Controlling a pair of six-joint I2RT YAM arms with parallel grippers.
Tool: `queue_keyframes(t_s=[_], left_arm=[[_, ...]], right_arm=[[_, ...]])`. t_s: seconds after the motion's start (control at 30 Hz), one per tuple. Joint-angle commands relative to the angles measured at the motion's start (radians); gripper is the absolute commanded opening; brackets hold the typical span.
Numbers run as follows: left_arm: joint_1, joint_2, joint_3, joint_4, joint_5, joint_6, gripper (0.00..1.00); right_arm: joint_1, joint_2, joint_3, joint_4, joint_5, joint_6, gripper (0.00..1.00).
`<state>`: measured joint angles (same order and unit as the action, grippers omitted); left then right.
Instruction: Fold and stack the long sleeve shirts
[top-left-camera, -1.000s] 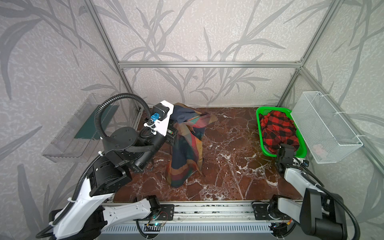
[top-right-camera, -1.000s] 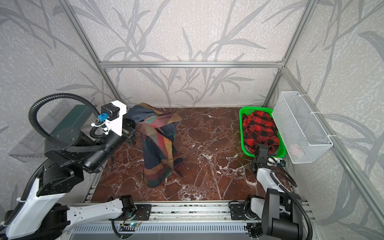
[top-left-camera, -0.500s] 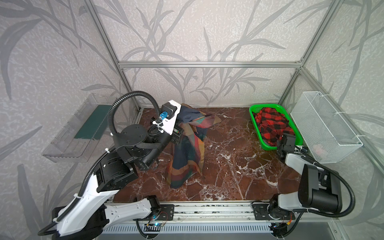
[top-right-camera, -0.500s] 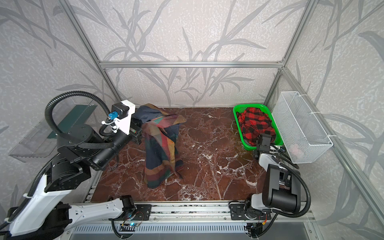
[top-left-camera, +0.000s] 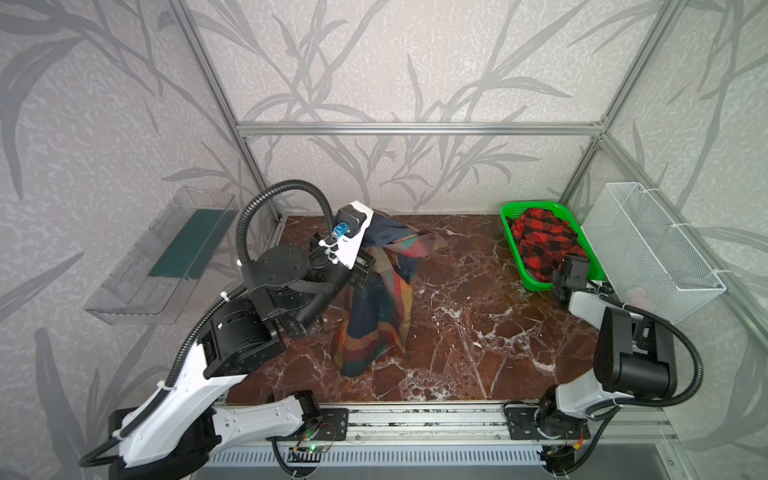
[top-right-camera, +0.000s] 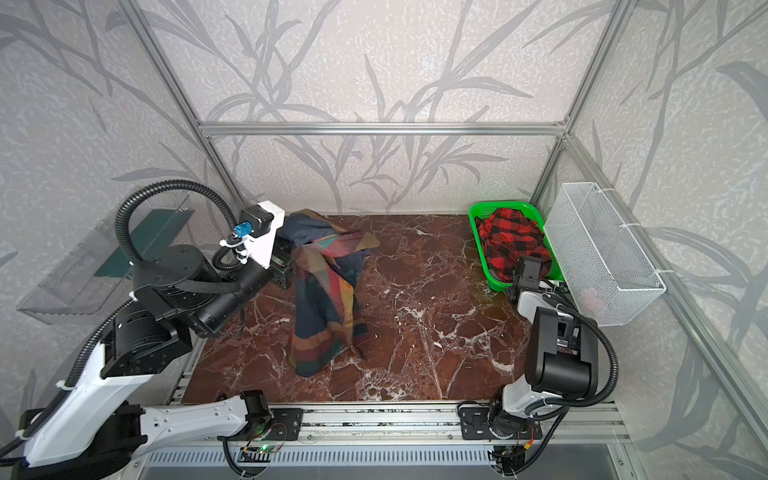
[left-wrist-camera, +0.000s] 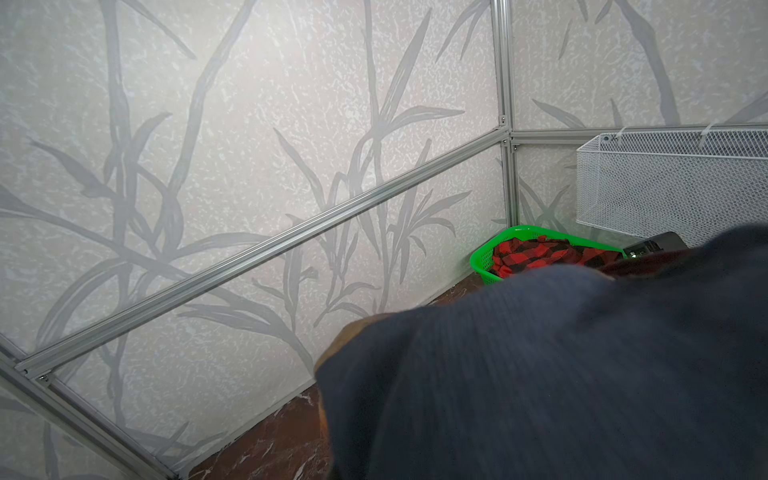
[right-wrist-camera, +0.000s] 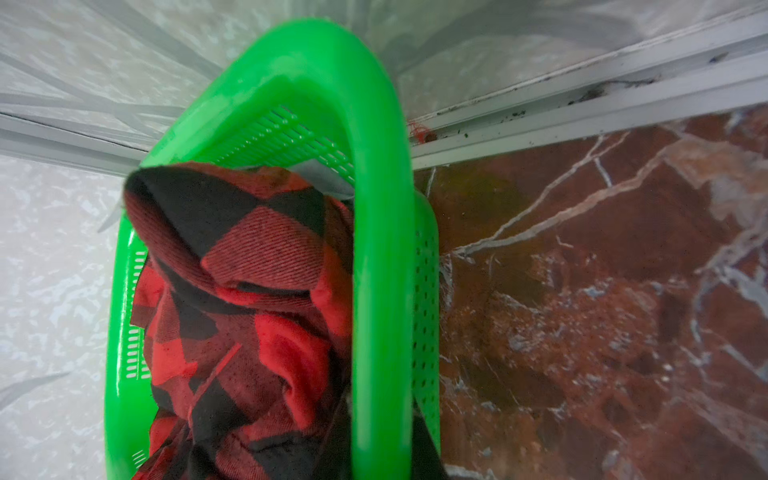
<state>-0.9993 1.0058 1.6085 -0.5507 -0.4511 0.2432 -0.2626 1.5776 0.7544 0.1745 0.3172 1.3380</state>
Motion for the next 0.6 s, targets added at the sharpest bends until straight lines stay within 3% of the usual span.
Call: queue_keyframes(t_s=[0.0,0.2,0.37,0.57], left_arm=[[0.002,0.004,0.041,0.006,-0.006,0.004,0.00],[0.002,0.010,0.044,0.005,0.004,-0.011,0.00],[0.002,0.017,0.025,0.011,0.005,-0.024,0.00],[0.002,0.058,0.014,0.005,0.015,-0.031,0.00]], right_arm=[[-0.019,0.058,-0.013,-0.051,-0.007,0.067,0.00],[-0.027,0.070,0.025,-0.066,0.009,0.063,0.05],[-0.032,0.036,0.012,-0.062,-0.010,0.029,0.37],[-0.010,-0.092,-0.094,-0.071,-0.067,0.015,0.64]])
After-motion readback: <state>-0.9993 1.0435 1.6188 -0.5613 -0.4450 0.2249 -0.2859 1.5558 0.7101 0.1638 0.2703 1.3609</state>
